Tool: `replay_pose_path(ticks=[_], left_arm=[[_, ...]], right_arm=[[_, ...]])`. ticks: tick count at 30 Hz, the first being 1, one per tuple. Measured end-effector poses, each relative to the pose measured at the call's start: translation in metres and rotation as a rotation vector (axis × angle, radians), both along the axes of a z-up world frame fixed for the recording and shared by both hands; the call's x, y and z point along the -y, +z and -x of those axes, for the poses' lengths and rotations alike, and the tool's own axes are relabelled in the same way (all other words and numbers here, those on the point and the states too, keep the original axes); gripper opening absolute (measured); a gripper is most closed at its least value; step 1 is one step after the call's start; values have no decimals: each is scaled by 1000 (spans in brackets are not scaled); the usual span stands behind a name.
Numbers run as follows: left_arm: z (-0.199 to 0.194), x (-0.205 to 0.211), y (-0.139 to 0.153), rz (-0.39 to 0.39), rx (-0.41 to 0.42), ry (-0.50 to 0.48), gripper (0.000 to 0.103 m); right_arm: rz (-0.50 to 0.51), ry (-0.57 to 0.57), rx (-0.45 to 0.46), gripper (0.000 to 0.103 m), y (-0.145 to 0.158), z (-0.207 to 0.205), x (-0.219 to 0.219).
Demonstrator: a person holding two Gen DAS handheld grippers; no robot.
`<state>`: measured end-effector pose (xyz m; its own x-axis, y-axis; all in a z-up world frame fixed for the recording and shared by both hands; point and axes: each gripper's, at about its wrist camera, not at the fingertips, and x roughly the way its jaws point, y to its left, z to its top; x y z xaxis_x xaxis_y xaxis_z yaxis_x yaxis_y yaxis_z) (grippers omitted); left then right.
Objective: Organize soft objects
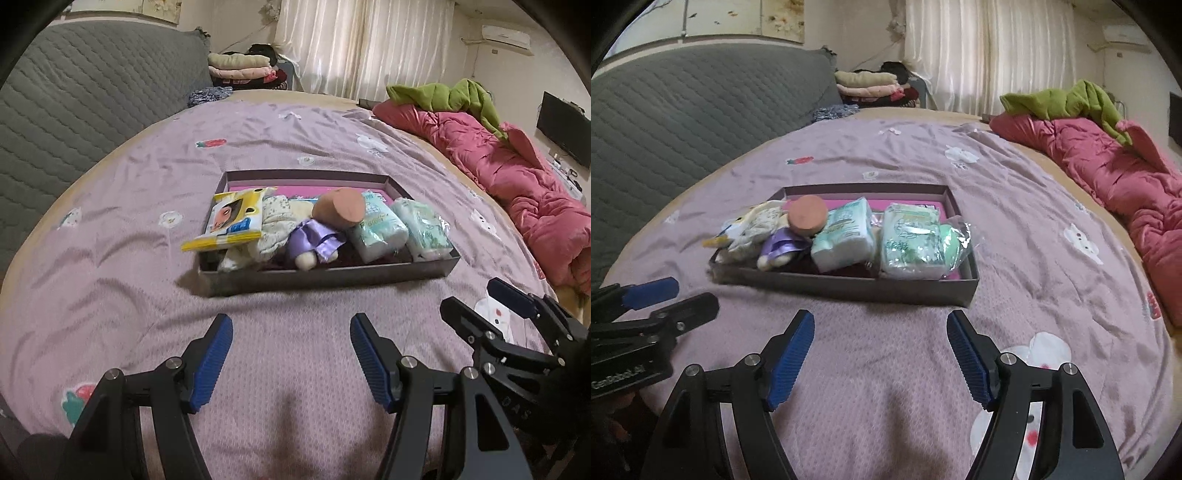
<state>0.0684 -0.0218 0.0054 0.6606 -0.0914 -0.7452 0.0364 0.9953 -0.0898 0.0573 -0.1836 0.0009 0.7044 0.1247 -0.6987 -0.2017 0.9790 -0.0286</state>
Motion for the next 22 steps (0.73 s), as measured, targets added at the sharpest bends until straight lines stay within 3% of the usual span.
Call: replay_pose_path(ticks=[22], left_arm=[[34,6,-13,-41,-72,13,66]], right_arm=[[55,14,3,76,2,33,10]])
